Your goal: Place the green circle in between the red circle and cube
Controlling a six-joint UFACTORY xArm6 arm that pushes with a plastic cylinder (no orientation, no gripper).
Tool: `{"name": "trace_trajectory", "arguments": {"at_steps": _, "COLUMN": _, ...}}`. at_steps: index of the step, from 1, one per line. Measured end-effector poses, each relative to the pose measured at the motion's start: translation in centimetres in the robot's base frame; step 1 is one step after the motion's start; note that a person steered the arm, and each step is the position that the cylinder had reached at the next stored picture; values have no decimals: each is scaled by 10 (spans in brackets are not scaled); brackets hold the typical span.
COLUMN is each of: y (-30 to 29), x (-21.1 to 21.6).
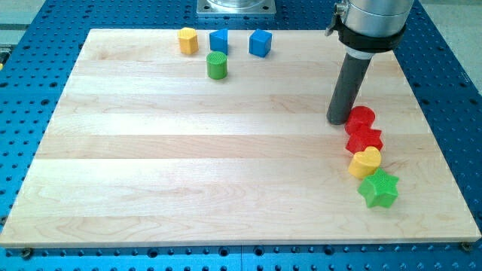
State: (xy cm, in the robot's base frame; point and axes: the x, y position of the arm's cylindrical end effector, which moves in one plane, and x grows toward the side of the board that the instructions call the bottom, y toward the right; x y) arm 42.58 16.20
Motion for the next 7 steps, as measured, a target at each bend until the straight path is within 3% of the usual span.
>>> {"name": "trace_trajectory", "arguments": {"at_steps": 1, "y": 1, "x": -4}}
{"name": "trace_trajectory", "arguments": {"at_steps": 2, "y": -63, "x": -29}}
{"name": "trace_trajectory", "arguments": {"at_steps": 3, "y": -226, "x": 19}}
{"name": "trace_trajectory", "arguments": {"at_steps": 4, "y": -316, "x": -31}}
{"name": "trace_trajectory", "arguments": {"at_steps": 5, "y": -298, "x": -105}}
{"name": "trace_trajectory", "arguments": {"at_steps": 7, "y": -162, "x": -117}}
